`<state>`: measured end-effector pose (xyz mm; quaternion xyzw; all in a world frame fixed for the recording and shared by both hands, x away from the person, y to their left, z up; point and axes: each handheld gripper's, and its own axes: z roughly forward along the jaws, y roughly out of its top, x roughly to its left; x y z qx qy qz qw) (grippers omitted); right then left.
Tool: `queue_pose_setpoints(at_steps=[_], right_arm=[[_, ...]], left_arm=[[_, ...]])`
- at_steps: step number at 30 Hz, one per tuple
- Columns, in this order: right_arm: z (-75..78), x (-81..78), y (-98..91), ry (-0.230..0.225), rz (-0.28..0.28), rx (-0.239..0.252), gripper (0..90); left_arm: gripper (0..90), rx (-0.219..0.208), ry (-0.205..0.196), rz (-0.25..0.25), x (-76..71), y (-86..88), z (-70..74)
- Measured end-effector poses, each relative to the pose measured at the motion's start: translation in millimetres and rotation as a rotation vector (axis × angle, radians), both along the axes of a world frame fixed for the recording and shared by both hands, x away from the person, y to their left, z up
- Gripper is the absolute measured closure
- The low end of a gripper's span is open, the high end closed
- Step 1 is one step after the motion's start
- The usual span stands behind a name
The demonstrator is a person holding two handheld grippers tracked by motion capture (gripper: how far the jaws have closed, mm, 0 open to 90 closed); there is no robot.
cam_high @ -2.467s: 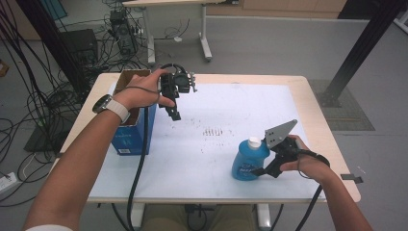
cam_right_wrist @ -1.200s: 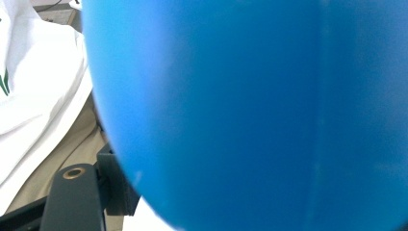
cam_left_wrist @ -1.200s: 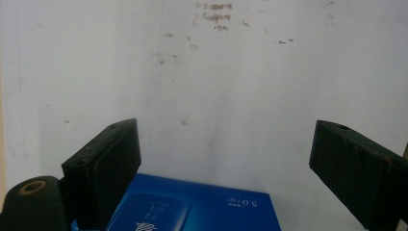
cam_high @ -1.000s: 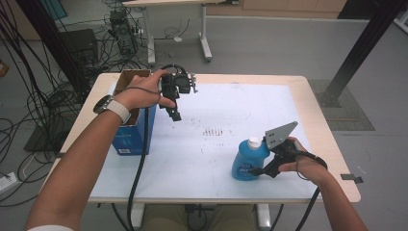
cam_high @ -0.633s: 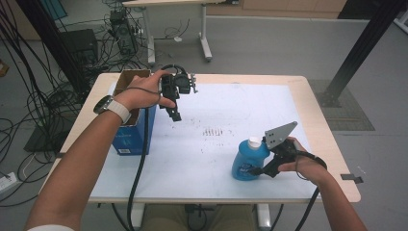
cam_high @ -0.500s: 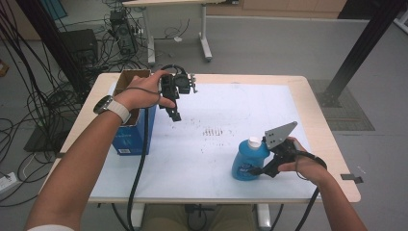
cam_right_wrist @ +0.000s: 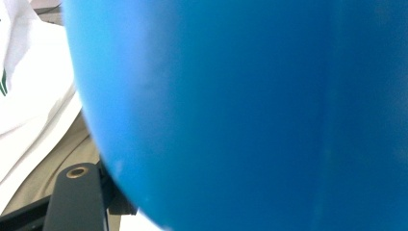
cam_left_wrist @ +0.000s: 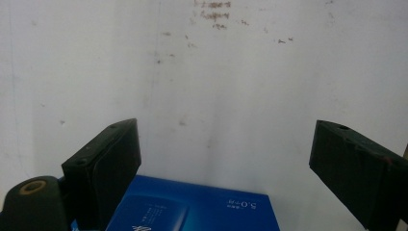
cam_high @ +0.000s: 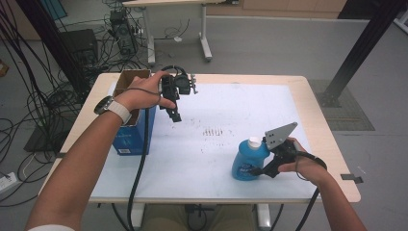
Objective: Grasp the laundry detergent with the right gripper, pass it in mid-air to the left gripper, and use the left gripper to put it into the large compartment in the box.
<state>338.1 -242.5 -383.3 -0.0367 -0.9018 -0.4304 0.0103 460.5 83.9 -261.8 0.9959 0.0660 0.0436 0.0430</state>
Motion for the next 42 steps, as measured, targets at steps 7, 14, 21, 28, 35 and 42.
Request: queue_pose_setpoints(at_steps=[7, 14, 21, 28, 35, 42], right_arm=[[-1.8, 0.2, -0.7, -0.002, -0.002, 0.008, 26.4], [-1.5, -0.4, -1.4, -0.003, -0.003, 0.011, 26.9], [-3.1, -0.6, -1.3, -0.002, -0.003, 0.014, 26.9], [-4.7, -0.6, -1.4, -0.001, -0.006, 0.018, 26.9], [-6.3, -0.9, -2.0, -0.001, -0.009, 0.026, 27.4], [-6.8, -0.6, -2.8, -0.004, -0.013, 0.035, 27.5]], left_arm=[[11.1, 0.000, -0.001, -0.002, 0.3, 0.1, 0.1], [11.1, 0.002, 0.001, -0.002, 0.0, -0.5, -0.5], [11.1, 0.002, 0.000, -0.004, -0.2, -0.3, -0.8], [11.1, 0.005, 0.003, -0.002, -0.5, -0.5, -1.8], [11.1, 0.006, 0.003, -0.004, -0.4, -1.2, -1.9], [11.1, 0.007, 0.002, -0.005, -0.6, -1.0, -1.7]])
